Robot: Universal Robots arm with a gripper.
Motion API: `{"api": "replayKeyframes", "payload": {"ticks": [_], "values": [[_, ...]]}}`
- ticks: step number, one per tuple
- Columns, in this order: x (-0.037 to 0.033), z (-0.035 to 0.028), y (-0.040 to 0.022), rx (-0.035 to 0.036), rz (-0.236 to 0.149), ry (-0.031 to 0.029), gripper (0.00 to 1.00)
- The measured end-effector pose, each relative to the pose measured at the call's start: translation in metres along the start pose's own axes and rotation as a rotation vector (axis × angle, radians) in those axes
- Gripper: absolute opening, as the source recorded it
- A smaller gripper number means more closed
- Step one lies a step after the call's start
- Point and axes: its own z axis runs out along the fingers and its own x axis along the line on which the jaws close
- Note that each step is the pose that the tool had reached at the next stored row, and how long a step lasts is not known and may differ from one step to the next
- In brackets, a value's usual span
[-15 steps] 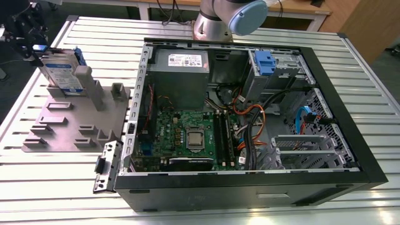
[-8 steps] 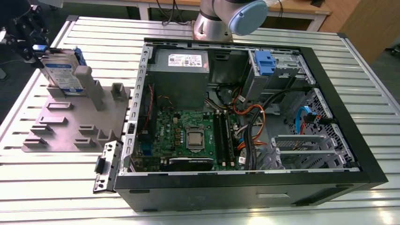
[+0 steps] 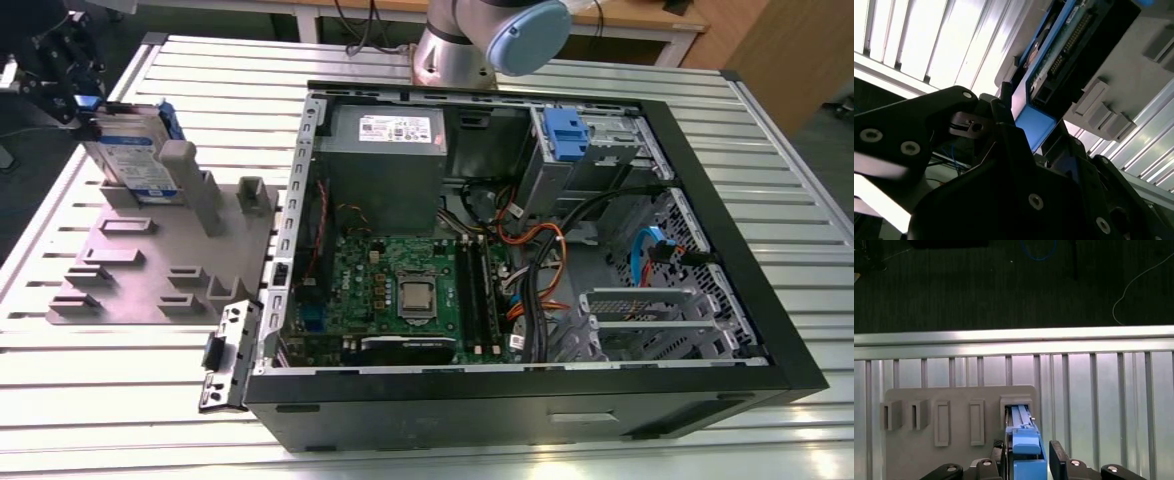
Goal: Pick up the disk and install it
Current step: 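Pick up the disk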
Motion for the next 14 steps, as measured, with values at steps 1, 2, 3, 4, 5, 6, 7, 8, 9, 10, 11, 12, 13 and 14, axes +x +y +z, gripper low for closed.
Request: {"api": "replayKeyframes", "payload": {"ticks": [1, 2, 3, 4, 5, 6, 7, 8, 9, 10, 11, 12, 13, 14], "values": [[0.0, 0.0007, 0.0002, 0.0, 0.0, 0.0, 0.48], [0.0003, 0.0015, 0.0003, 0.0001, 0.0, 0.0001, 0.48], [0.0005, 0.0023, 0.0004, 0.0015, 0.0, 0.0, 0.48], [0.0006, 0.0029, 0.0004, 0.0035, 0.0, 0.0, 0.48], [0.0007, 0.0034, 0.0004, 0.0068, 0.0, -0.0002, 0.48], [0.0006, 0.0036, 0.0006, 0.0116, 0.0, -0.0005, 0.48], [0.0007, 0.0037, 0.0009, 0.0158, 0.0, -0.0006, 0.48], [0.0007, 0.0036, 0.001, 0.0173, 0.0, -0.0007, 0.48], [0.0007, 0.0036, 0.001, 0.0175, 0.0, -0.0007, 0.48], [0.0007, 0.0037, 0.001, 0.0178, 0.0, -0.0007, 0.48], [0.0007, 0.0037, 0.001, 0.0178, 0.0, -0.0008, 0.48], [0.0006, 0.0036, 0.0011, 0.0177, 0.0, -0.0023, 0.48], [0.0006, 0.0034, 0.0012, 0.0175, 0.0, -0.0036, 0.48], [0.0006, 0.003, 0.0011, 0.0175, 0.0, -0.0048, 0.48]]}}
